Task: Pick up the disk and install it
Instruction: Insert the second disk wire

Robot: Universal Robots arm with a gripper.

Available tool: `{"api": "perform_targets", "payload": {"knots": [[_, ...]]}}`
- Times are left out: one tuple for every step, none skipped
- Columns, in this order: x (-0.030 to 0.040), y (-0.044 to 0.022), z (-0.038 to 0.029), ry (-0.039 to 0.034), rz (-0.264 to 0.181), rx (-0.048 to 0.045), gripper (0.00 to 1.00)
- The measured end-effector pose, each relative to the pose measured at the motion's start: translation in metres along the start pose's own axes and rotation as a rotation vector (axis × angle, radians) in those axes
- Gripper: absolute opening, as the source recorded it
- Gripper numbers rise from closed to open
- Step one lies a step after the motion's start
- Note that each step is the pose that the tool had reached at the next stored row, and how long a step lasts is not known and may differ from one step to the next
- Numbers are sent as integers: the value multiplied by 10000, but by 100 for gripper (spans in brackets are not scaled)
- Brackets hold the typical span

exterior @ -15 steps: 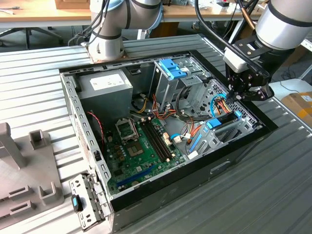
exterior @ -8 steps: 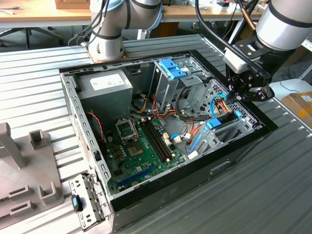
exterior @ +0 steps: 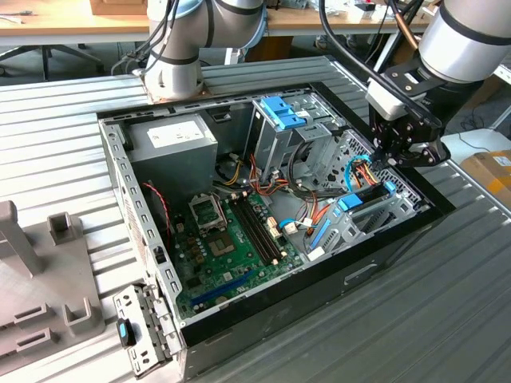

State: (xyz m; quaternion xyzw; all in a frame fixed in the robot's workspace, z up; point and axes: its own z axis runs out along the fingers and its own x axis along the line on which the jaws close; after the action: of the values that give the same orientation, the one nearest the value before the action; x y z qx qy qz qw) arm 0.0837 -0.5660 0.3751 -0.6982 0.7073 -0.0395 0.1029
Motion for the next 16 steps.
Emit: {"api": "perform_targets", "payload": {"knots": [[0, 0, 0, -1, 0, 0, 23], [0, 1, 0, 0, 0, 0, 23], [0, 2, 0, 0, 0, 0, 24], [0, 2, 0, 0, 0, -1, 24], [0, 3, 0, 0, 0, 0, 30], [0, 3, -1, 0, 0, 0, 37], [0, 4, -1, 0, 0, 0, 37], [0, 4, -1, 0, 0, 0, 37], [0, 5, -1, 0, 0, 0, 37], [0, 5, -1, 0, 0, 0, 37], [0, 6, -1, 0, 0, 0, 35], [0, 6, -1, 0, 0, 0, 35], [0, 7, -1, 0, -1, 0, 28], [0, 8, -1, -1, 0, 0, 27], [0, 9, -2, 0, 0, 0, 20], [0, 9, -2, 0, 0, 0, 16]]}}
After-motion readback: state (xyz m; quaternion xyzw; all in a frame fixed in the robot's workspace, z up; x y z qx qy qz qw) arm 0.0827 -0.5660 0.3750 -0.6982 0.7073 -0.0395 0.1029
